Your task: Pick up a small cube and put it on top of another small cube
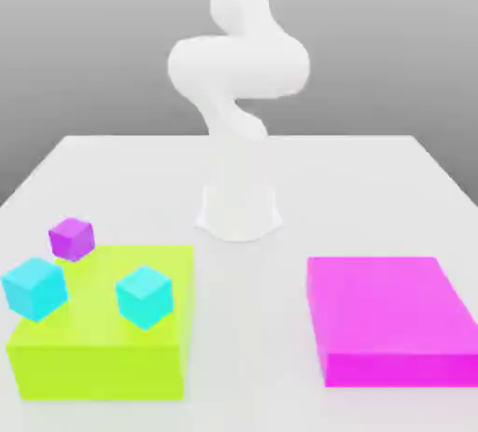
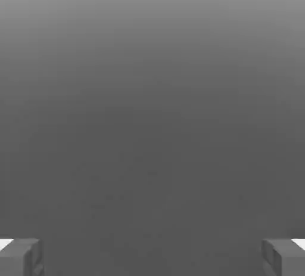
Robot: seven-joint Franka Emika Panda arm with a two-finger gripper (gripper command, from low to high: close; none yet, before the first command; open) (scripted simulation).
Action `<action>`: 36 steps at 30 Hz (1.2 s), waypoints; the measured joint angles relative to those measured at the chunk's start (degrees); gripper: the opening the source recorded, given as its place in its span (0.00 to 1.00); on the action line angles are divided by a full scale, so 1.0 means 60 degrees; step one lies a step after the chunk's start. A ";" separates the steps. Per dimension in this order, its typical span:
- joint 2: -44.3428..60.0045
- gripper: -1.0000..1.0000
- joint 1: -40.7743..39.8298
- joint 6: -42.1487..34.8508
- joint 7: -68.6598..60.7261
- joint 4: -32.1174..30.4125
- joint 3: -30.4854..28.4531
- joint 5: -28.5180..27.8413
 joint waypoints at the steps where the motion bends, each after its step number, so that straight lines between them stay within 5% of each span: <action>1: 0.0375 0.50 0.0085 0.0054 -0.0040 0.0096 0.0070 0.0016; 14: 0.4892 0.50 0.0985 0.0701 -0.0253 0.1252 0.1177 -0.0154; 36: 1.2623 0.50 0.3438 0.2135 0.0499 0.3205 0.1845 -0.2061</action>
